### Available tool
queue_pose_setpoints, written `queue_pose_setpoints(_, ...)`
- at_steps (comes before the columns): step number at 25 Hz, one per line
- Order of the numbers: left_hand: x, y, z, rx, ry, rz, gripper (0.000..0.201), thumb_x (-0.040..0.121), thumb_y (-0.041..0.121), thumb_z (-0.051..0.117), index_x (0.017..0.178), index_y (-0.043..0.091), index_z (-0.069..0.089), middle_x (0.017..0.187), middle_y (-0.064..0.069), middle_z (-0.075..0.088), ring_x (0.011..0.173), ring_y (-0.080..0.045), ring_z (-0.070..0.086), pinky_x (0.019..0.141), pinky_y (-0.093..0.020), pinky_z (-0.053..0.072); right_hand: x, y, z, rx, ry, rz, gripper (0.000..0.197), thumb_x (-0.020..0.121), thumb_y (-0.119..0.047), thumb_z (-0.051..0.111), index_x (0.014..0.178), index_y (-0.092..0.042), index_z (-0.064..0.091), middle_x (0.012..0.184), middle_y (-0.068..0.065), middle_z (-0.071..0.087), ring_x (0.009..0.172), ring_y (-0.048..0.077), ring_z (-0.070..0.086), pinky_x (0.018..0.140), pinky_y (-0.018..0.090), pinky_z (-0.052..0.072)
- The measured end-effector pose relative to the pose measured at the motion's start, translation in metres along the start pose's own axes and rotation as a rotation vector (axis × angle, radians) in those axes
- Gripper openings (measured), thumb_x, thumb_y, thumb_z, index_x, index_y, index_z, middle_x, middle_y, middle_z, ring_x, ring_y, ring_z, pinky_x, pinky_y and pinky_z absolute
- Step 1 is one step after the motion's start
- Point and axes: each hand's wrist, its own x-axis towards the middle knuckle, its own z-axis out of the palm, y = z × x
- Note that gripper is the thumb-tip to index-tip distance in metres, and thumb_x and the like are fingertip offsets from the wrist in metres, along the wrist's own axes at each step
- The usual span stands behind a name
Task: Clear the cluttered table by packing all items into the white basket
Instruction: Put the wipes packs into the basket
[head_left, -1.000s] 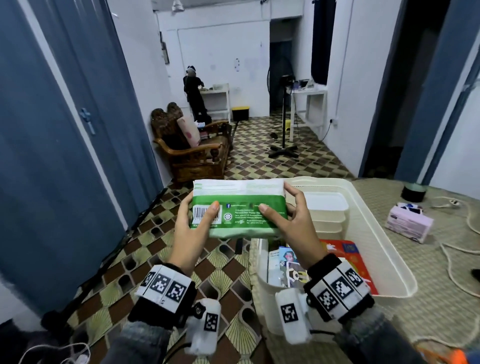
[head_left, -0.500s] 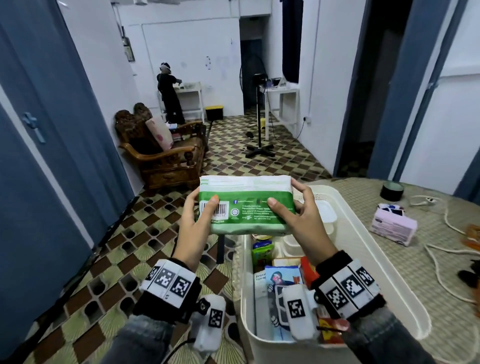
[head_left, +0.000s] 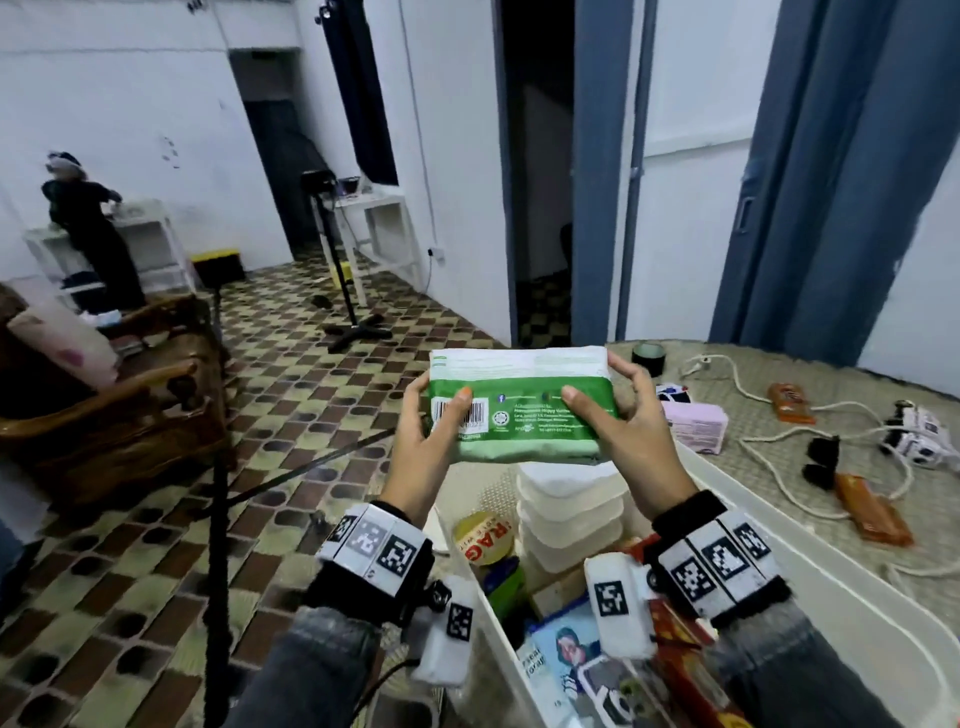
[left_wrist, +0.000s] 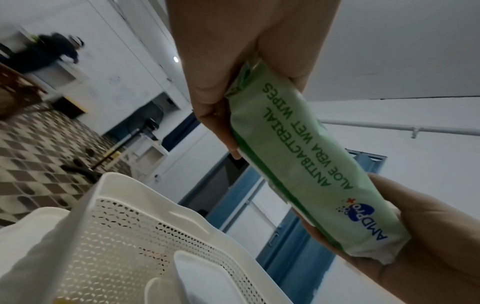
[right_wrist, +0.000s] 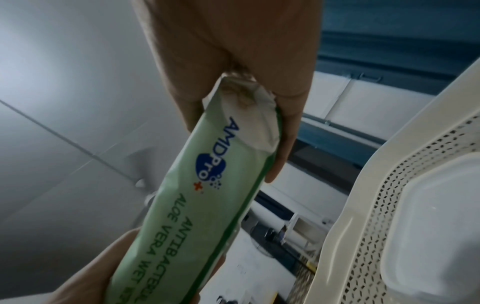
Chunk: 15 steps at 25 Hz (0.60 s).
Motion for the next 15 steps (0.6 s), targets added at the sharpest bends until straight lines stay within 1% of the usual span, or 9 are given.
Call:
queue_pose_setpoints(2, 0.015, -0.003, -0.008, -0.005, -0.096, -0.031, 0.036, 0.091, 0.022, 0.060, 0.125, 0.022, 0.047, 0.107, -0.001, 0.069, 0.090, -0.013, 0.070, 0.074, -0.028, 0.058, -0.003, 0.006, 0.007, -0.008, 0.090, -0.006, 0.060, 0.081, -0.014, 0.072, 0.133, -0.023, 0.043, 0.112, 0.006, 0.066, 0.096, 0.014, 0.069, 0.078, 0.032, 0.059)
queue_pose_setpoints(4, 0.025, -0.004, -0.011, 0.012, -0.186, -0.043, 0.033, 0.091, 0.021, 0.060, 0.122, 0.024, 0.048, 0.107, -0.001, 0.069, 0.090, -0.013, 0.070, 0.079, -0.032, 0.058, -0.009, 0.013, 0.009, -0.008, 0.166, -0.009, 0.057, 0.082, -0.014, 0.071, 0.130, -0.024, 0.043, 0.109, 0.007, 0.066, 0.090, 0.012, 0.070, 0.069, 0.026, 0.058)
queue_pose_setpoints(5, 0.030, -0.006, -0.010, 0.016, -0.235, -0.046, 0.032, 0.091, 0.021, 0.060, 0.121, 0.025, 0.049, 0.107, 0.000, 0.068, 0.088, -0.011, 0.070, 0.078, -0.031, 0.057, -0.014, 0.017, 0.009, -0.010, 0.206, -0.008, 0.055, 0.082, -0.014, 0.071, 0.129, -0.024, 0.043, 0.107, 0.007, 0.066, 0.086, 0.010, 0.070, 0.065, 0.023, 0.057)
queue_pose_setpoints(6, 0.033, -0.008, -0.008, 0.019, -0.286, -0.046, 0.032, 0.092, 0.020, 0.059, 0.121, 0.025, 0.048, 0.106, 0.002, 0.068, 0.085, -0.008, 0.070, 0.074, -0.027, 0.057, -0.018, 0.021, 0.007, -0.006, 0.246, -0.005, 0.054, 0.083, -0.013, 0.070, 0.128, -0.024, 0.042, 0.105, 0.006, 0.066, 0.083, 0.008, 0.070, 0.062, 0.021, 0.055)
queue_pose_setpoints(8, 0.042, -0.012, -0.001, 0.042, -0.376, -0.040, 0.035, 0.092, 0.017, 0.059, 0.124, 0.022, 0.047, 0.104, 0.005, 0.066, 0.080, -0.001, 0.069, 0.065, -0.017, 0.054, -0.023, 0.025, 0.002, 0.001, 0.326, -0.012, 0.052, 0.084, -0.011, 0.068, 0.127, -0.021, 0.041, 0.103, 0.006, 0.066, 0.079, 0.008, 0.070, 0.061, 0.020, 0.055)
queue_pose_setpoints(9, 0.046, -0.015, 0.005, 0.054, -0.419, -0.039, 0.035, 0.092, 0.017, 0.059, 0.124, 0.022, 0.046, 0.105, 0.004, 0.066, 0.081, -0.001, 0.069, 0.065, -0.015, 0.053, -0.024, 0.027, -0.002, -0.003, 0.360, -0.019, 0.051, 0.084, -0.010, 0.068, 0.126, -0.021, 0.041, 0.103, 0.006, 0.066, 0.079, 0.009, 0.071, 0.061, 0.020, 0.055)
queue_pose_setpoints(11, 0.053, -0.018, 0.017, 0.075, -0.506, -0.055, 0.036, 0.092, 0.018, 0.060, 0.125, 0.023, 0.047, 0.110, 0.001, 0.066, 0.088, -0.005, 0.069, 0.069, -0.016, 0.054, -0.024, 0.030, -0.011, -0.014, 0.426, -0.032, 0.051, 0.084, -0.011, 0.067, 0.126, -0.021, 0.041, 0.106, 0.009, 0.066, 0.083, 0.014, 0.071, 0.064, 0.023, 0.057)
queue_pose_setpoints(12, 0.056, -0.018, 0.023, 0.074, -0.537, -0.067, 0.037, 0.092, 0.018, 0.060, 0.125, 0.023, 0.046, 0.109, 0.002, 0.067, 0.087, -0.006, 0.069, 0.069, -0.017, 0.054, -0.024, 0.030, -0.015, -0.016, 0.452, -0.038, 0.051, 0.084, -0.011, 0.068, 0.127, -0.020, 0.041, 0.107, 0.009, 0.066, 0.084, 0.016, 0.071, 0.064, 0.024, 0.057)
queue_pose_setpoints(15, 0.072, -0.023, 0.044, 0.085, -0.641, -0.068, 0.034, 0.092, 0.018, 0.060, 0.121, 0.025, 0.044, 0.098, 0.007, 0.068, 0.076, -0.002, 0.069, 0.061, -0.015, 0.052, -0.022, 0.032, -0.030, -0.057, 0.528, -0.068, 0.053, 0.084, -0.013, 0.068, 0.128, -0.020, 0.040, 0.107, 0.004, 0.066, 0.083, 0.012, 0.071, 0.061, 0.023, 0.056)
